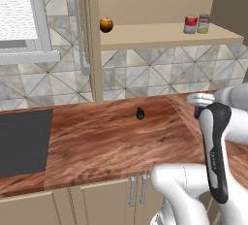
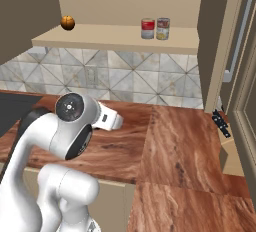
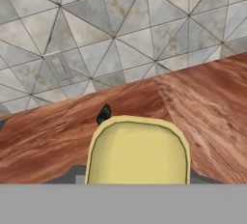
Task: Pick the cans from the counter and place them in their designated side in the cabinet.
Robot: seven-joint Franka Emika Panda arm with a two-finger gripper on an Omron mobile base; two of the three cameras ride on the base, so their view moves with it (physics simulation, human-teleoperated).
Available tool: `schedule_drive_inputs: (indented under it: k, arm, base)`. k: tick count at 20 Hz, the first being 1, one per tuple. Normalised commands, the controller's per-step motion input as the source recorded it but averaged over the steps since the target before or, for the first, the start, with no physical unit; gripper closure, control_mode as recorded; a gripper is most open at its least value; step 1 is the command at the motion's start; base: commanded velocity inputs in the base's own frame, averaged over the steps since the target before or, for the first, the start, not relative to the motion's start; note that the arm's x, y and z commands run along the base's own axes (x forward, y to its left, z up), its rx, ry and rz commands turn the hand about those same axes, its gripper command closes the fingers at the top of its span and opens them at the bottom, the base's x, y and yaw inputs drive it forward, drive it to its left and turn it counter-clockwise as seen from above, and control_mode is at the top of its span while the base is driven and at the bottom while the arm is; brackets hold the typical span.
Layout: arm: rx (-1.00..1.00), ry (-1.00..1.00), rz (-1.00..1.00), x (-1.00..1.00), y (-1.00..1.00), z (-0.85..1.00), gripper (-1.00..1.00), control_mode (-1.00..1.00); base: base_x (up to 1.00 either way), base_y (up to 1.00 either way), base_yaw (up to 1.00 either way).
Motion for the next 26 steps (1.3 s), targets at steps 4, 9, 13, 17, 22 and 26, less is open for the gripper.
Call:
schedule_drive_inputs:
  k: [4,9,13,17,22,26]
  arm:
    - [0.00,0.03,0.00,-0.38,-0.05,0.55,1.00,-1.00]
    - [0.00,0.03,0.00,-0.37,-0.03,0.52,1.00,-1.00]
    - [0.00,0.00,0.00,-0.15,0.00,0.53,1.00,-1.00]
    - [0.00,-0.01,0.00,0.00,0.00,0.50,1.00,-1.00]
    - [0.00,-0.01,0.01,0.00,0.00,0.54,1.00,-1.00]
    - [0.00,-0.02,0.02,0.03,0.00,0.50,1.00,-1.00]
  base:
    - [0.00,0.00,0.00]
    - [0.00,0.00,0.00]
    - [0.00,0.00,0.00]
    - [0.00,0.00,0.00]
    - [0.00,0.00,0.00]
    - [0.00,0.00,0.00]
